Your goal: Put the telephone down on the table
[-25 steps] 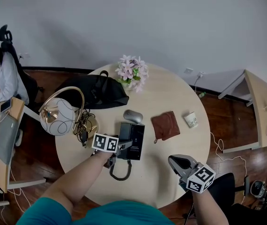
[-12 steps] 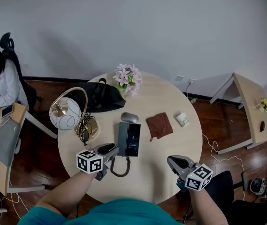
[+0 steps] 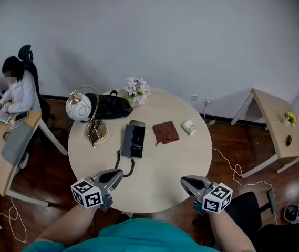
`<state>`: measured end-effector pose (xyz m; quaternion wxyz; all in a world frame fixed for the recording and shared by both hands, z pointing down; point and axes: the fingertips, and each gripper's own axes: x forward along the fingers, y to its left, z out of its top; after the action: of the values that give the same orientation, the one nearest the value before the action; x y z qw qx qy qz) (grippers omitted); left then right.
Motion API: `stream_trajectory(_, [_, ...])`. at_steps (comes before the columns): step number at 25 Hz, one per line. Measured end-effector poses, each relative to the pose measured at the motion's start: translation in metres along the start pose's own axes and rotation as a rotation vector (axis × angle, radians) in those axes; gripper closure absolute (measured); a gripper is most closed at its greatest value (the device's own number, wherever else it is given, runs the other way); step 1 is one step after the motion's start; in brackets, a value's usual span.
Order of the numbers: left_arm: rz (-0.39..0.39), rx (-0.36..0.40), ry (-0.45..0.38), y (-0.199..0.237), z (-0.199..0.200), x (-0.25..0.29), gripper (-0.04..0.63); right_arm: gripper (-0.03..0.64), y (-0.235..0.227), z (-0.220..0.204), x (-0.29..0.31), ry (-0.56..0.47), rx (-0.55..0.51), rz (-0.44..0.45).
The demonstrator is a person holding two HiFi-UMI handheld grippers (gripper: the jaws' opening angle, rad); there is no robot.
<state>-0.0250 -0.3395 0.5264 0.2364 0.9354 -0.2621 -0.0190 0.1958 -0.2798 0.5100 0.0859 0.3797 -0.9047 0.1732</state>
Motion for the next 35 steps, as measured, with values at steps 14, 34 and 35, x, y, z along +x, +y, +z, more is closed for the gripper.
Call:
stream_trajectory(14, [0.100,0.023,-0.075,-0.182,-0.041,-0.122,0.589,0.615,0.112,-0.058,-0.127,-0.027,-0.002,0.114])
stream_trajectory(34, [0.018,-0.013,-0.049,-0.179,-0.096,-0.381,0.589,0.615,0.360,-0.101,-0.061,0.009,-0.009,0.070])
stream_trajectory(35, [0.009,-0.015,-0.046,-0.183,-0.099,-0.384,0.589,0.615,0.367,-0.100,-0.062,0.011,-0.012,0.071])
